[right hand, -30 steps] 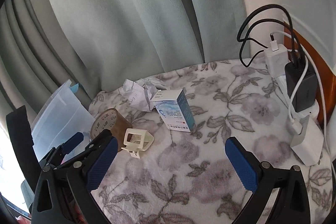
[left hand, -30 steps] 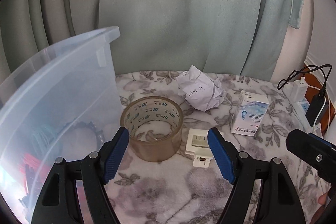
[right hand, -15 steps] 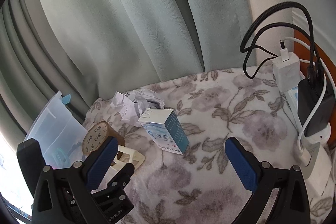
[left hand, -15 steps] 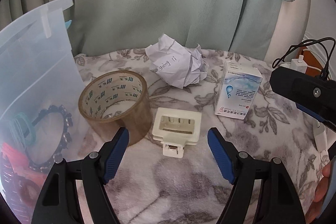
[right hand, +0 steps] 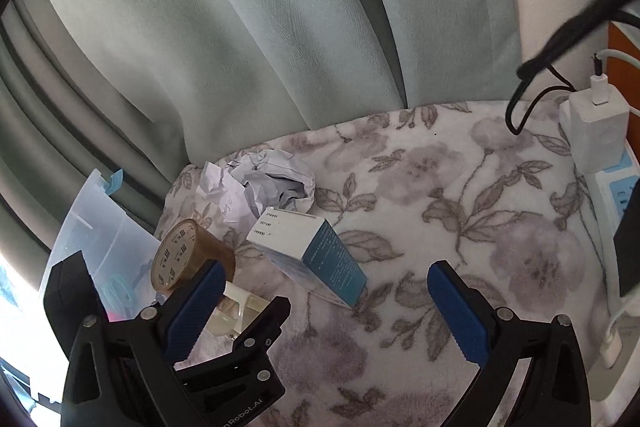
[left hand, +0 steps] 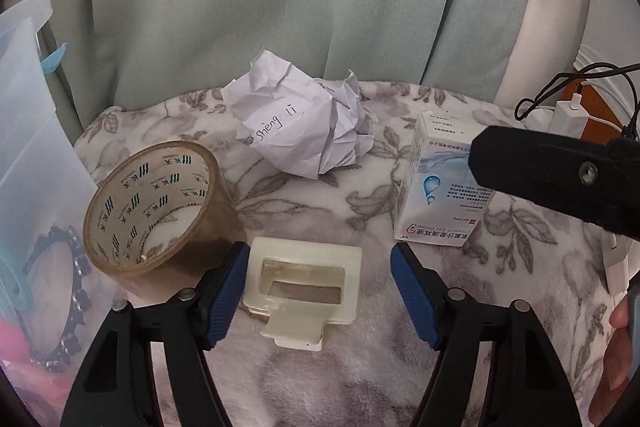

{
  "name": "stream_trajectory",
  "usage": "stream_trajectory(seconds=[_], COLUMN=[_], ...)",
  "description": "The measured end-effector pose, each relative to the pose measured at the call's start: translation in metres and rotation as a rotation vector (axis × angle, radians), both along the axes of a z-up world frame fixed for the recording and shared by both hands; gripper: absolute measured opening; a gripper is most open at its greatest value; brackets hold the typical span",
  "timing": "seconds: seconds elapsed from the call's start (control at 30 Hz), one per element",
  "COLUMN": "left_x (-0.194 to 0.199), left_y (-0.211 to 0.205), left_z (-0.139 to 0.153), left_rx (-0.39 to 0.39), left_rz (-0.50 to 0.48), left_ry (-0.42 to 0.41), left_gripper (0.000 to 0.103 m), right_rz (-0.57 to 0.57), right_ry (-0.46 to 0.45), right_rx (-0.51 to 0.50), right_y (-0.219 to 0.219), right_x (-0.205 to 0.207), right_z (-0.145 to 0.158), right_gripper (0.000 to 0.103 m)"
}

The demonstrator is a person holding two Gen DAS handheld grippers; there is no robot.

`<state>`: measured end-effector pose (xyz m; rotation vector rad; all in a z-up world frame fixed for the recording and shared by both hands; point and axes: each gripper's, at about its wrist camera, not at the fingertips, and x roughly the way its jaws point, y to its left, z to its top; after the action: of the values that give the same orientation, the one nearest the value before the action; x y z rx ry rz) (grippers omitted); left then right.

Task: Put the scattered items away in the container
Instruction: 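Grasp the white plug adapter with the left tool while the right tool grasps the medicine box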

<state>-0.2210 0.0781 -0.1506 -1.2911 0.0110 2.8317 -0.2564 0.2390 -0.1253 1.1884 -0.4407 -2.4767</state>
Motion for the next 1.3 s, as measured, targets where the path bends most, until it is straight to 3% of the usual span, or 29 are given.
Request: stream_trajectory(seconds=[0.1, 0.43, 0.5, 0.97, 1.3], left_x=[-0.002, -0.001, -0.001, 0.027, 0.064], left_y=[-0.004, -0.013, -0.015, -0.025, -0.031], left_z=[-0.004, -0.003, -0.002, -0.002, 0.003], left_rx=[0.023, 0.088, 0.102, 0.123, 0.127], left_rz=[0.012, 0.015, 0.017, 0.052, 0.092], left_ry=[-0.015, -0.015, -0.015, -0.045, -0.062], left_gripper=[0.055, 0.055, 0.055, 0.055, 0.054], right_rz=[0.027, 0.077, 0.068, -0.016, -0.142], right_ry=[-0.011, -0.063, -0.062, -0.061, -0.084], right_rx=[0.026, 0.018, 0.013, -0.053, -0.150], right_y=[-0.007, -0.019, -0.019, 0.001, 0.021], right_x=[-0.011, -0.026, -0.025, 0.006, 0.074], right_z=[-0.003, -0.016, -0.017, -0.008, -0.005], right_gripper=[0.098, 0.072, 0.060, 0.058, 0.058])
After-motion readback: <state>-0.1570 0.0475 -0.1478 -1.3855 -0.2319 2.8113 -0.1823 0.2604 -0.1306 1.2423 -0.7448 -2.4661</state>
